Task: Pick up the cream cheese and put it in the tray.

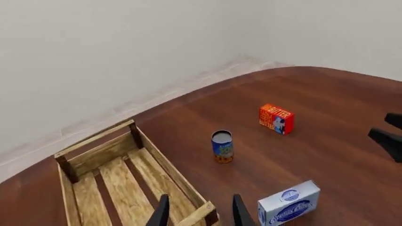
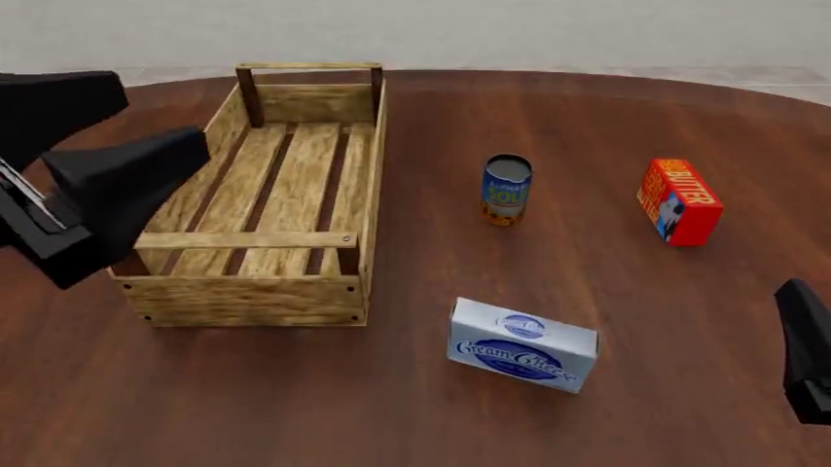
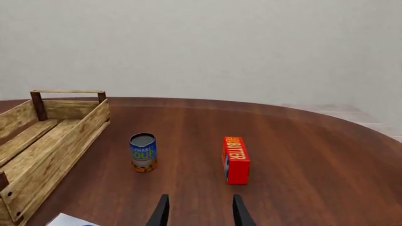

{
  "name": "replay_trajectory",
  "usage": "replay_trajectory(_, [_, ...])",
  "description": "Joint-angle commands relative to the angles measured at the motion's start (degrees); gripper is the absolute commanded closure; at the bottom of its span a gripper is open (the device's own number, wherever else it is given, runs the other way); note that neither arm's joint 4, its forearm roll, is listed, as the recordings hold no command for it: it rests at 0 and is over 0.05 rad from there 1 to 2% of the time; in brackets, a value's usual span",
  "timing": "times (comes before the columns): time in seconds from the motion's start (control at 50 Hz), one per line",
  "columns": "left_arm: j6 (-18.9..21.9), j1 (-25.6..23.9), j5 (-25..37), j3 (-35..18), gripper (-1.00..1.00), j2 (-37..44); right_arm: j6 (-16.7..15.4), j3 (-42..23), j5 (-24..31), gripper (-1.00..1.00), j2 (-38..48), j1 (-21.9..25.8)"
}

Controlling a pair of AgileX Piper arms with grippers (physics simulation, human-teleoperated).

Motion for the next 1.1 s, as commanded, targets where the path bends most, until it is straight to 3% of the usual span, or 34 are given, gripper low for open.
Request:
replay_trajectory(0.02, [1.6, -6.8, -0.7, -6.6, -1.0, 11.1, 0.2, -0.3, 0.3, -1.0, 0.1, 0.0])
replay_trajectory(0.08, [1.7, -8.4, -0.1, -7.9, -1.0, 13.7, 0.4, -0.4, 0.4, -1.0, 0.1, 0.0])
replay_trajectory(0.16, [4.5, -8.4, -0.2, -10.5, -1.0, 18.3, 0.5, -0.4, 0.4, -1.0, 0.0, -0.1])
replay_trajectory(0.2, [6.6, -10.8, 0.1, -11.8, -1.0, 20.3, 0.6, -0.4, 0.4, -1.0, 0.0, -0.2])
replay_trajectory(0.28, [6.4, -12.1, 1.5, -15.2, -1.0, 23.7, 0.7, -0.4, 0.4, -1.0, 0.0, -0.3])
replay_trajectory(0.3, [8.1, -11.8, 1.1, -15.5, -1.0, 23.7, 0.7, -0.4, 0.4, -1.0, 0.0, -0.3])
replay_trajectory(0.34, [8.0, -13.0, 2.7, -17.9, -1.0, 26.1, 0.7, -0.2, 0.4, -1.0, 0.0, -0.2])
replay_trajectory(0.38, [12.0, -13.3, 2.8, -18.8, -1.0, 28.0, 1.1, -0.2, 0.5, -1.0, 0.0, -0.2])
replay_trajectory(0.48, [12.3, -15.2, 5.9, -24.0, -1.0, 31.5, 1.8, 0.3, 0.1, -1.0, 0.0, -0.2])
replay_trajectory(0.62, [17.0, -18.3, 10.5, -29.0, -1.0, 37.7, 2.1, 0.7, -0.3, -1.0, 0.0, -0.3])
replay_trajectory(0.68, [20.9, -19.5, 11.6, -28.7, -1.0, 40.4, 3.3, 0.3, -0.5, -1.0, 0.0, -1.0])
replay_trajectory(0.9, [22.3, -22.5, 12.9, -31.5, -1.0, 44.5, 3.8, 0.4, -0.6, -1.0, 0.0, -1.1])
replay_trajectory(0.94, [27.0, -22.5, 11.0, -30.1, -1.0, 46.3, 4.3, 0.5, -0.8, -1.0, 0.0, -1.0])
replay_trajectory(1.1, [29.9, -23.1, 12.6, -31.8, -1.0, 50.6, 4.1, 0.2, -1.0, -1.0, 0.0, 0.0])
